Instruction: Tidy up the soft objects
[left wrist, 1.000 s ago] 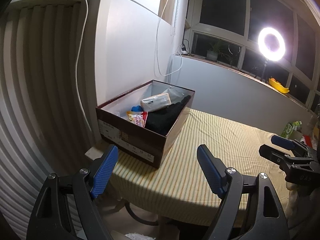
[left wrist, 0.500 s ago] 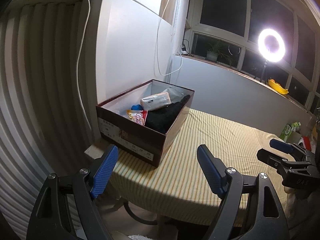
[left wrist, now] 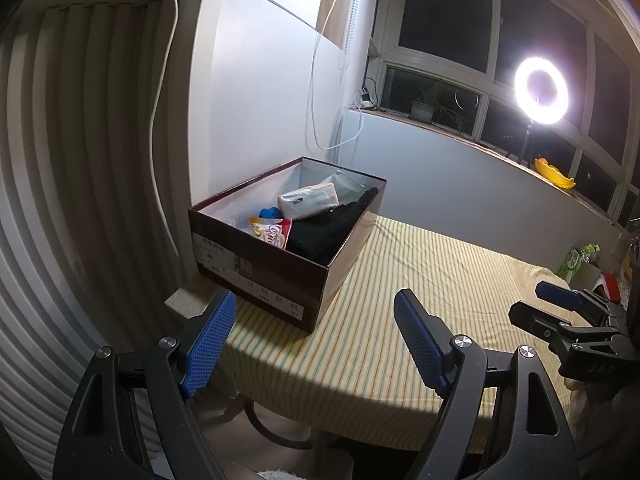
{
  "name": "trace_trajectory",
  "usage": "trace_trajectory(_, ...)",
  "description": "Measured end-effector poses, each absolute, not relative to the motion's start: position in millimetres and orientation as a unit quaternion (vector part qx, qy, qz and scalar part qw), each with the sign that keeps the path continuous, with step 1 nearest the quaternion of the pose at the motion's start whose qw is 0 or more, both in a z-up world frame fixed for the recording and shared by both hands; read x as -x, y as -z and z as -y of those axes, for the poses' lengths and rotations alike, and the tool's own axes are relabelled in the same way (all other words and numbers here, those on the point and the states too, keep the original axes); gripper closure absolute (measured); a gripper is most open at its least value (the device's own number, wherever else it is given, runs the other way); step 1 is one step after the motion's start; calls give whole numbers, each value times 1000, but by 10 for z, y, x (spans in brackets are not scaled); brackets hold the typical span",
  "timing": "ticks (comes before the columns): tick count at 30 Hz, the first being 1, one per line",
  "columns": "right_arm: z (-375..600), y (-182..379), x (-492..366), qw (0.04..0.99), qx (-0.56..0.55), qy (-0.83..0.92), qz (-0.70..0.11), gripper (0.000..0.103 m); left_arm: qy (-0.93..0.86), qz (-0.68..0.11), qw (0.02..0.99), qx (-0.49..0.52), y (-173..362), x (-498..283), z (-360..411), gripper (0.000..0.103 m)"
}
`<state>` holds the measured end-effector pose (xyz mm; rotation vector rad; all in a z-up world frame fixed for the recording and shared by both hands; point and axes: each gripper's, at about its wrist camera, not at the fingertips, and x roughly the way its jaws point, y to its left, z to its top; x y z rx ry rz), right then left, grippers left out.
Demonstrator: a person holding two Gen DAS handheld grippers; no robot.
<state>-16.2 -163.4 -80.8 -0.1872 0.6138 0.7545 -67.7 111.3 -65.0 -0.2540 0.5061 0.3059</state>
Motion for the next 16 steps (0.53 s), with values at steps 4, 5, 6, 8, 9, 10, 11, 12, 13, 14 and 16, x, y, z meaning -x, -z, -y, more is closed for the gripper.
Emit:
trace_trajectory(4,1617,838,164,879,91,-361,-298,18,-152,-235,953,113,648,696,-1070,22)
trace_trajectory(5,1617,848,162,879,92,-361,-299,18,-152,-233,954,111,646,698,-1060,22)
trace_trajectory(6,1616,859,161,878,93,-360,-300,18,-151,-233,955,108,647,694,-1049,22)
trace_trajectory(8,1618,877,156,878,92,-360,-302,18,-152,-234,955,104,659,677,-1033,22)
trace_trajectory(9,1622,885,151,877,91,-360,-303,18,-154,-235,954,106,666,671,-1039,22)
trace_trajectory(10,1619,888,142,877,91,-360,-305,18,-156,-236,953,111,674,665,-1052,22)
trace_trajectory(11,1623,895,139,877,91,-359,-306,18,-156,-235,952,117,682,666,-1068,22)
trace_trajectory(12,1630,904,137,877,91,-358,-306,18,-152,-235,952,123,689,663,-1087,22)
trace_trajectory(13,1625,909,131,877,91,-357,-307,18,-144,-235,952,129,696,657,-1101,22)
trace_trajectory(14,1627,920,124,877,92,-356,-309,18,-141,-237,951,141,714,652,-1122,22)
trace_trajectory(16,1629,949,107,877,91,-352,-313,18,-144,-238,950,141,731,646,-1117,22)
